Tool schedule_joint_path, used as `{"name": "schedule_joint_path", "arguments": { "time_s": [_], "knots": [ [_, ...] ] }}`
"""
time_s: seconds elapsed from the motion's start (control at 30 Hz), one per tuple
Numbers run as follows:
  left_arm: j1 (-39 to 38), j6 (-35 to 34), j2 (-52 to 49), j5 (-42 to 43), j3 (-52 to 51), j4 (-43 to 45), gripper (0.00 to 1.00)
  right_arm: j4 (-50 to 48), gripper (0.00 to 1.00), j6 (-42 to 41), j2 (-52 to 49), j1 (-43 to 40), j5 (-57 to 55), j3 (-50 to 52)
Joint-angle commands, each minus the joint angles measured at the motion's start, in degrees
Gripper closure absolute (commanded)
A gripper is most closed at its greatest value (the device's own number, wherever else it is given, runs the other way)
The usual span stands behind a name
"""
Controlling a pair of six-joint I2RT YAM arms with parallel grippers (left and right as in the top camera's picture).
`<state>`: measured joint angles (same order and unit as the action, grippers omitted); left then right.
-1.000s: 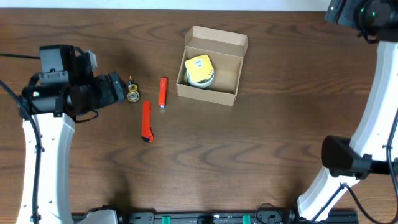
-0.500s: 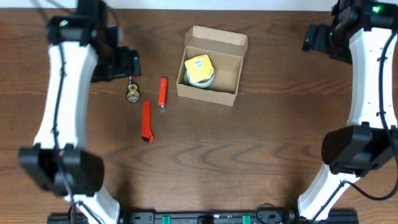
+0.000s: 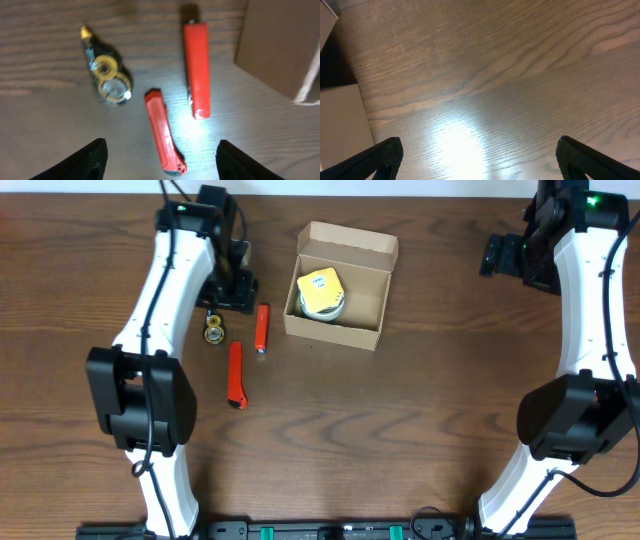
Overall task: Pack container
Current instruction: 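Move the left gripper to the red box cutter and grasp it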
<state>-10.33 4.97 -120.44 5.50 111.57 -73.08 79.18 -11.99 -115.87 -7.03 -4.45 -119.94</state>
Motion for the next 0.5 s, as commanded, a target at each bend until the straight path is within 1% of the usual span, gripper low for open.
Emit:
{"name": "schedule_joint_path", "arguments": {
  "time_s": [0.0,0.03,0.17,0.47],
  "knots": [
    [-1.84,-0.59,-2.71,-1.49,0.96,1.14,0.34,-0.28,0.01,-0.85,-0.31,-0.02,0.20,0.17],
    [-2.25,-1.14,-3.39,-1.49,0.96,1.55,0.35,-0.33,0.01,-0.85,-0.31,-0.02,0.17,0.17],
    [-3.39,-3.48,-5.95,-3.43,0.94,2.27,0.35,-0.31,0.01,-0.85,-0.31,-0.07,0.20,0.17],
    [-3.54,-3.74,-7.41,-1.22,-1.44,5.20,0.34,-0.37,0.01,-0.85,-0.31,-0.09,0.20,0.17]
  ]
}}
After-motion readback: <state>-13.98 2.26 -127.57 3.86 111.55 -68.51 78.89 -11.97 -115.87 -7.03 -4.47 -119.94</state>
